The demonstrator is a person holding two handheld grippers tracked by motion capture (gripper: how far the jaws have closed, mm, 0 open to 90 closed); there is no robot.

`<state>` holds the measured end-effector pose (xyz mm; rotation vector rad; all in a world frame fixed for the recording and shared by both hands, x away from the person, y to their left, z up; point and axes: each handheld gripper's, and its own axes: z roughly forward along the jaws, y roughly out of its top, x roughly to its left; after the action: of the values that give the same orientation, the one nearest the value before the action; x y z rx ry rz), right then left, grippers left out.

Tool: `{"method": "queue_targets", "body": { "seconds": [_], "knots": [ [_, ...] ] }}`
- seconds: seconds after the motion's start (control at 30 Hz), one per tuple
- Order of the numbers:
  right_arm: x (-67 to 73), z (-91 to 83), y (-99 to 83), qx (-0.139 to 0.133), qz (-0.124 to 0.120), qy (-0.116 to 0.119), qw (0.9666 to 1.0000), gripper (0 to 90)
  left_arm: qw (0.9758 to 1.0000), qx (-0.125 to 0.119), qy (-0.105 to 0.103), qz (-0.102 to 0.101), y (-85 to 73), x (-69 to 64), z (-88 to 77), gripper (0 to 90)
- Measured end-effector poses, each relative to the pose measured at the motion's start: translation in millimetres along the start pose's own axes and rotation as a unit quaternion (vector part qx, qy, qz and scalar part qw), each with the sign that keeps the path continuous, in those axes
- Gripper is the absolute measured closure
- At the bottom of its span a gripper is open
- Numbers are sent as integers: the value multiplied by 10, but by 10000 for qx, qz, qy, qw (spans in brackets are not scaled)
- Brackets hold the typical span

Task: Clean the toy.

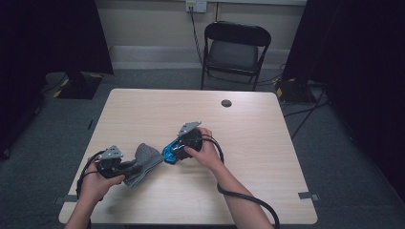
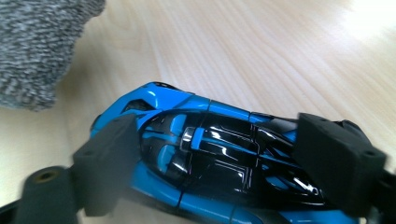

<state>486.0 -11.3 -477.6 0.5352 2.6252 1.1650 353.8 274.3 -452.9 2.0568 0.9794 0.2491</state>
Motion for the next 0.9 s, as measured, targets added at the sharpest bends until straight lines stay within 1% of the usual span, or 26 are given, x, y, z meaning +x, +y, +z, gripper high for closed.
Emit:
{"method": "queue_targets", "body": {
  "seconds": [0.07, 0.1, 0.13, 0.17, 0.2, 0.27, 0.33, 0.37, 0.47, 0.5, 0.53, 0.57, 0.6, 0.67, 0.7, 0.73, 0.77, 0.8, 0.83, 0.87, 0.9],
  "knots": [
    [-15, -30, 16, -64, 123, 108, 9998, 142, 10000, -50, 7, 5, 19, -3, -8, 759],
    [-17, -49, 25, -120, 159, 98, 9998, 142, 10000, -50, 2, 6, 30, -5, -14, 759],
    [-20, -71, 32, -130, 122, 58, 9998, 141, 10000, -66, 11, 8, 40, -9, -15, 759],
    [-19, -115, 43, -72, 13, 31, 10000, 143, 9999, -104, 26, 12, 67, -24, -12, 759],
    [-19, -115, 43, -72, 13, 31, 10000, 143, 9999, -104, 26, 12, 67, -24, -12, 759],
    [-25, -173, 42, -89, -48, 28, 9999, 143, 9999, -151, -1, 1, 107, -48, 2, 758],
    [-43, -260, 32, -77, -78, -6, 9999, 142, 9998, -218, -19, -6, 159, -89, 29, 756],
    [-50, -294, 26, -85, -80, -19, 9999, 142, 9996, -257, -61, -32, 198, -117, 46, 756],
    [-96, -438, -22, -60, -64, -51, 9999, 144, 9994, -323, -90, 6, 288, -184, 97, 753],
    [-139, -569, -78, -143, 42, -95, 9998, 145, 9994, -321, -117, 20, 328, -218, 127, 752],
    [-154, -614, -97, -160, 74, -108, 9998, 145, 9993, -331, -130, 66, 382, -268, 173, 751],
    [-154, -614, -97, -160, 74, -108, 9998, 145, 9993, -331, -130, 66, 382, -268, 173, 751],
    [-174, -675, -128, -195, 102, -147, 9997, 145, 9993, -332, -127, 98, 413, -296, 201, 751],
    [-210, -795, -195, -182, 209, -235, 9993, 146, 9992, -319, -139, 178, 476, -359, 263, 750],
    [-252, -932, -292, -217, 286, -251, 9990, 145, 9991, -324, -207, 191, 513, -398, 308, 751],
    [-264, -977, -328, -224, 322, -276, 9989, 145, 9988, -307, -268, 266, 564, -451, 375, 751],
    [-264, -977, -328, -224, 322, -276, 9989, 145, 9988, -307, -268, 266, 564, -451, 375, 750],
    [-283, -1032, -378, -222, 339, -288, 9988, 145, 9986, -301, -283, 316, 594, -482, 414, 750],
    [-312, -1145, -477, -220, 384, -342, 9984, 143, 9983, -261, -349, 394, 653, -541, 498, 750],
    [-312, -1145, -477, -220, 384, -342, 9984, 143, 9983, -261, -349, 394, 653, -541, 498, 750],
    [-325, -1199, -527, -235, 439, -363, 9981, 143, 9980, -270, -372, 425, 682, -568, 541, 750]
  ]
}}
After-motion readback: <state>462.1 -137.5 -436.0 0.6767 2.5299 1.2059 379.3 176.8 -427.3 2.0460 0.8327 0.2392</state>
